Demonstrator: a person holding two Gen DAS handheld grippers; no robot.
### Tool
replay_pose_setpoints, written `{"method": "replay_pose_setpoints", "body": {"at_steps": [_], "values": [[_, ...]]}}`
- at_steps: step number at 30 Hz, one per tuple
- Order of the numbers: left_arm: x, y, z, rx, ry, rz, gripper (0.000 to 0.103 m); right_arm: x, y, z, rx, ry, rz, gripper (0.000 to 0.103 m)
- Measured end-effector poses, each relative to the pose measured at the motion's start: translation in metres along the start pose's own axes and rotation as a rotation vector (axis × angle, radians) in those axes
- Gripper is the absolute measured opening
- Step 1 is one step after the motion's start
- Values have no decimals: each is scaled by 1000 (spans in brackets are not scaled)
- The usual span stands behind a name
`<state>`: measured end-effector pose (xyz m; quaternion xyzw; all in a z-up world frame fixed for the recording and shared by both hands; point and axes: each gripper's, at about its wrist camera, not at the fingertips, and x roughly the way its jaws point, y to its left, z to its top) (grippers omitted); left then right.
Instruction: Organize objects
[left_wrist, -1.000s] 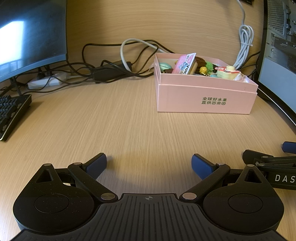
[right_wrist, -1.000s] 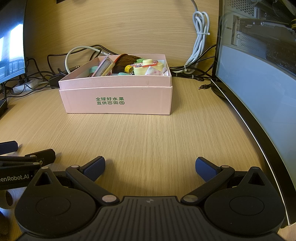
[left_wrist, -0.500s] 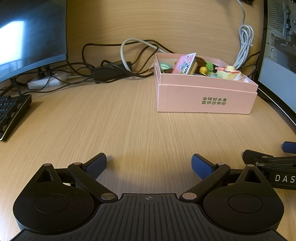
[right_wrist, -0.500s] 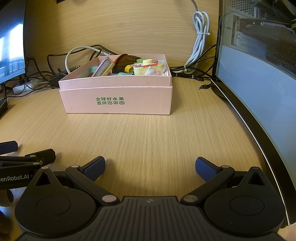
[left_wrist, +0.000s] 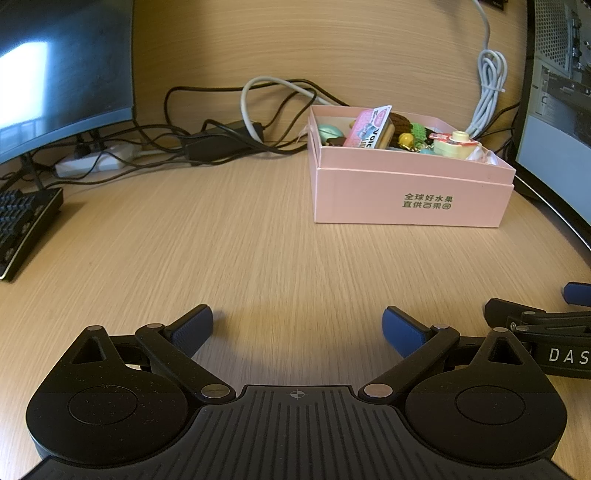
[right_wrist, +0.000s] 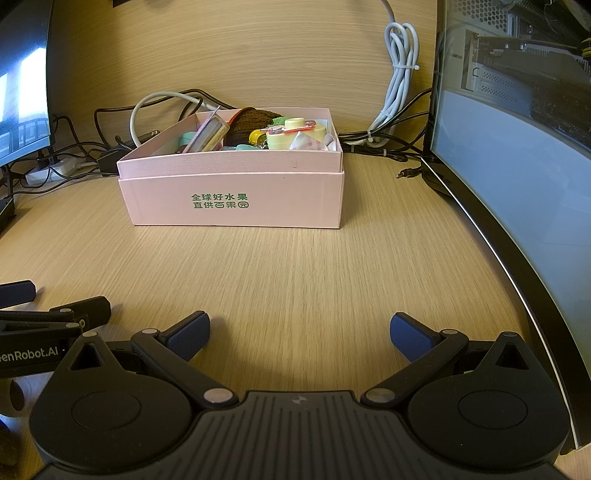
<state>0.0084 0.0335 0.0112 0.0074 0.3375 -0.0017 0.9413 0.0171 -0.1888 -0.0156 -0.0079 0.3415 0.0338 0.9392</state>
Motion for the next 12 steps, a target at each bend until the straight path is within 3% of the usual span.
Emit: {"method": "replay_pose_setpoints", "body": {"at_steps": [12], "values": [[0,0,0,-4,-1,-5,100,0,0,0,0,0,0,103]]}}
